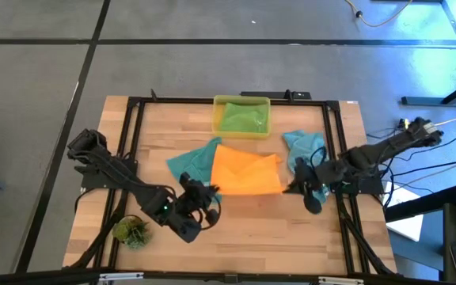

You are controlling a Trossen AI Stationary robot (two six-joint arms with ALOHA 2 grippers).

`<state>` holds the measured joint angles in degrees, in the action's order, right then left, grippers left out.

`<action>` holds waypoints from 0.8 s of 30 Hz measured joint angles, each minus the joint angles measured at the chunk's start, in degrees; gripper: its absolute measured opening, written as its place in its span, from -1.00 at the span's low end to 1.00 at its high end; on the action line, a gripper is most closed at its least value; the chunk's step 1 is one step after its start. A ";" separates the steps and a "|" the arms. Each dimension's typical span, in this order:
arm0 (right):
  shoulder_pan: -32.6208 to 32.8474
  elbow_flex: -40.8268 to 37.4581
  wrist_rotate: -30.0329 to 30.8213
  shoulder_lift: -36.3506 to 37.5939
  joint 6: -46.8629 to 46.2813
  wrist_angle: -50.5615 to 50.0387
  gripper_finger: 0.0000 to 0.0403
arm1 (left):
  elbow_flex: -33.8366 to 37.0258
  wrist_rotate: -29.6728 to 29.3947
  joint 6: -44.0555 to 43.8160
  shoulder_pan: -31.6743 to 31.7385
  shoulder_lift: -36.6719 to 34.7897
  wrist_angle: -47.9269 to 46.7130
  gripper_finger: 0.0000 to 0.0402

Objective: Fold microfiber towels
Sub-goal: Fold the orange microfiber cloth

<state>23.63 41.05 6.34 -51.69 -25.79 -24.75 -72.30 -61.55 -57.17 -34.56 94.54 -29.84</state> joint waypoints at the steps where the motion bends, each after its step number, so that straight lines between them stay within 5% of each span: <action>1: 1.64 -0.76 0.02 -0.09 -1.35 1.32 -1.00 | 0.01 2.18 -0.55 -0.03 0.00 0.54 -1.00; 9: 13.44 -3.05 0.27 -4.00 -9.91 8.52 -1.00 | 0.03 16.78 -2.78 -1.06 0.00 6.79 -1.00; 24: 20.29 -2.99 3.96 -16.65 -22.04 8.14 -1.00 | 0.08 22.62 -2.02 4.02 4.04 2.35 -1.00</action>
<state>43.92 38.06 10.30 -68.33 -47.83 -16.61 -72.22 -38.93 -59.19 -30.54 98.58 -27.49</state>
